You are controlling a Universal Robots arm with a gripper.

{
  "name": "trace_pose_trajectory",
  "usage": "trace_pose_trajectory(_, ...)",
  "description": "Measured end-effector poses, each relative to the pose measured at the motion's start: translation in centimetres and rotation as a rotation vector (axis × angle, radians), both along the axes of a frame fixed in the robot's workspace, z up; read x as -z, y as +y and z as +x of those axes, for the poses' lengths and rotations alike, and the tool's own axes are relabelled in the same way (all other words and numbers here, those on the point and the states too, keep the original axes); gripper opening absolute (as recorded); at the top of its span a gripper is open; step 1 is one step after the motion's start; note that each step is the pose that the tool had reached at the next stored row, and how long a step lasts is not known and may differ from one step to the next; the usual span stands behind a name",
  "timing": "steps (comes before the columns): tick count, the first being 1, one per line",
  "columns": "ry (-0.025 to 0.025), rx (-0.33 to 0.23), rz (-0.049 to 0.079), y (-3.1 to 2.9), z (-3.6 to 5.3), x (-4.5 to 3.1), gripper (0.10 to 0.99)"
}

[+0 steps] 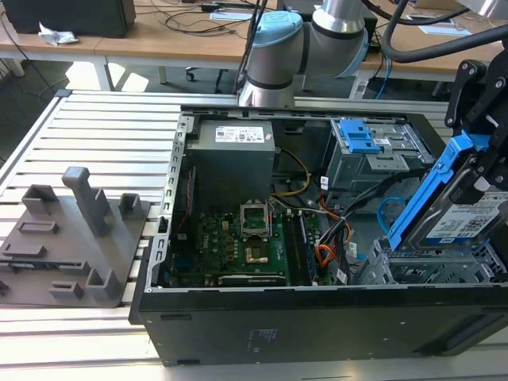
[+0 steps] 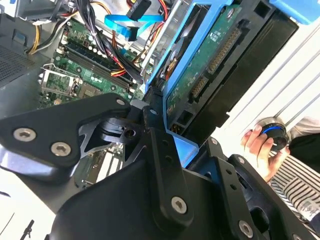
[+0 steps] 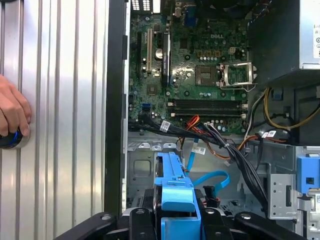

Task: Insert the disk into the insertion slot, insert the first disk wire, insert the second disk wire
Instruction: 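Insert the disk into the insertion slot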

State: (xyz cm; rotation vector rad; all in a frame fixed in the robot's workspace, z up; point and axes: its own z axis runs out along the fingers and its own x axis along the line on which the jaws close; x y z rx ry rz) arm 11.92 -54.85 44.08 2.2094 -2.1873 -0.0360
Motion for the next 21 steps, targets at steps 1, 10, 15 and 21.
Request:
trace_pose_trajectory(1,-0.0001,0.000,0.000,0.00,0.00,0.16,0.365)
trace_pose_trajectory(10,-0.0001,-0.001,0.000,0.00,-0.13,1.36,0.365)
trace_pose_trajectory(15,-0.0002,-0.001,0.005,-0.02,-0.14,2.19,0.365)
trace_pose_trajectory(21,0.0000,-0.001,0.000,0.00,-0.13,3.21,0.365)
